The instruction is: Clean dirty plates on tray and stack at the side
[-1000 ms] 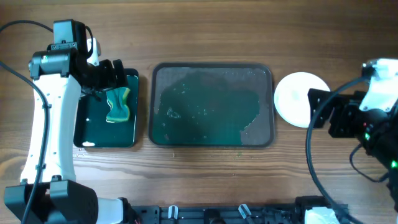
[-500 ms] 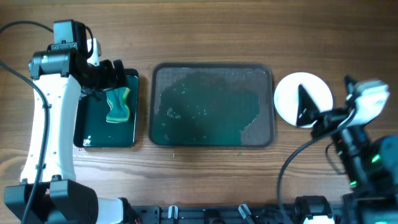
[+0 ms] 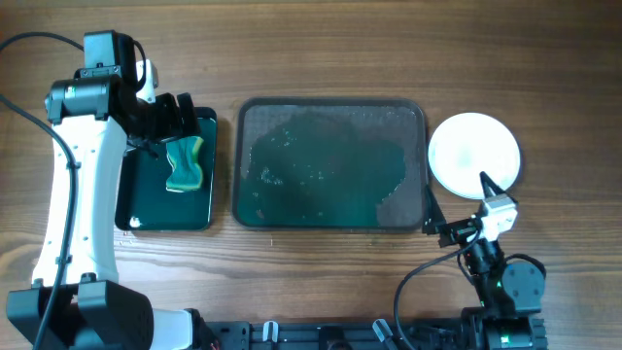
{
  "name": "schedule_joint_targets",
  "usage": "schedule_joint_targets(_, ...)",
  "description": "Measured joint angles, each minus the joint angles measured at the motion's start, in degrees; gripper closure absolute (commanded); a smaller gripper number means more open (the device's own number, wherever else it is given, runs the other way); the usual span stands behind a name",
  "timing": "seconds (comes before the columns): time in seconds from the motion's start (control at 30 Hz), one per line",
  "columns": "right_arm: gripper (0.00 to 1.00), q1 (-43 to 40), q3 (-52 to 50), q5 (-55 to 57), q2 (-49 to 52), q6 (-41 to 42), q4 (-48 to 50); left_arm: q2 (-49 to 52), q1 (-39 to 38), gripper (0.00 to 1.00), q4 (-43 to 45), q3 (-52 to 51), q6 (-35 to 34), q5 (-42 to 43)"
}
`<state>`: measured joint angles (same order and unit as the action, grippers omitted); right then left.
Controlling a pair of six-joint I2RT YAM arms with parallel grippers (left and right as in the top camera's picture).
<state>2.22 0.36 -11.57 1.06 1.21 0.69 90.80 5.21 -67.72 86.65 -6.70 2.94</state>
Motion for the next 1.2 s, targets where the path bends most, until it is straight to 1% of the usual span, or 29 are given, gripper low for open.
schedule_joint_targets(0.53,0.00,0.0,0.0,0.0,0.0,0.0,0.1,-0.3,-0.2,0.00,0.5,0.0,0.1,-0.1)
schedule_joint_targets(0.6,0.00,0.0,0.0,0.0,0.0,0.0,0.2,-3.3,-0.7,0.00,3.2,-1.0,0.7,-0.3)
schedule_joint_targets(0.63,0.00,0.0,0.0,0.0,0.0,0.0,0.2,-6.9,-1.2,0.00,6.0,-2.3,0.9,-0.3)
schedule_joint_targets(0.67,0.00,0.0,0.0,0.0,0.0,0.0,0.2,-11.8,-2.0,0.00,10.6,-4.4,1.2,-0.5)
schedule_joint_targets(0.7,0.00,0.0,0.0,0.0,0.0,0.0,0.2,-18.1,-2.7,0.00,17.4,-7.8,1.6,-0.3)
schedule_joint_targets(0.73,0.00,0.0,0.0,0.0,0.0,0.0,0.1,-27.1,-3.4,0.00,26.0,-13.4,2.0,0.5)
schedule_joint_targets(0.77,0.00,0.0,0.0,0.0,-0.1,0.0,0.1,-37.0,-3.5,0.00,31.9,-20.3,2.2,1.2)
schedule_joint_targets(0.8,0.00,0.0,0.0,0.0,0.1,0.0,0.2,-43.9,-3.5,0.00,41.9,-30.5,2.6,2.1)
schedule_joint_targets(0.83,0.00,0.0,0.0,0.0,0.0,0.0,0.1,-49.0,-3.4,0.00,48.3,-38.4,2.7,2.8)
schedule_joint_targets(0.87,0.00,0.0,0.0,0.0,0.2,0.0,0.2,-55.1,-3.4,0.00,51.7,-46.4,2.8,3.6)
schedule_joint_targets(0.9,0.00,0.0,0.0,0.0,0.2,0.0,0.0,-61.1,-3.5,0.00,52.8,-53.2,2.8,4.5)
schedule_joint_targets(0.93,0.00,0.0,0.0,0.0,0.2,0.0,0.1,-67.0,-3.5,0.00,56.9,-60.4,2.8,5.4)
schedule_joint_targets(0.97,0.00,0.0,0.0,0.0,0.2,0.0,0.1,-70.9,-3.6,0.00,62.9,-66.6,2.8,6.0)
schedule_joint_targets(1.0,0.00,0.0,0.0,0.0,0.2,0.0,0.1,-71.5,-3.6,0.00,63.1,-67.3,2.8,6.1)
schedule_joint_targets(1.03,0.00,0.0,0.0,0.0,0.2,0.0,0.1,-75.6,-3.8,0.00,70.2,-74.1,2.8,6.6)
schedule_joint_targets(1.07,0.00,0.0,0.0,0.0,0.2,0.0,0.1,-77.4,-4.0,0.00,72.0,-76.5,2.8,6.8)
schedule_joint_targets(1.2,0.00,0.0,0.0,0.0,0.2,0.0,0.1,-82.5,-4.6,0.00,73.2,-83.4,2.8,7.0)
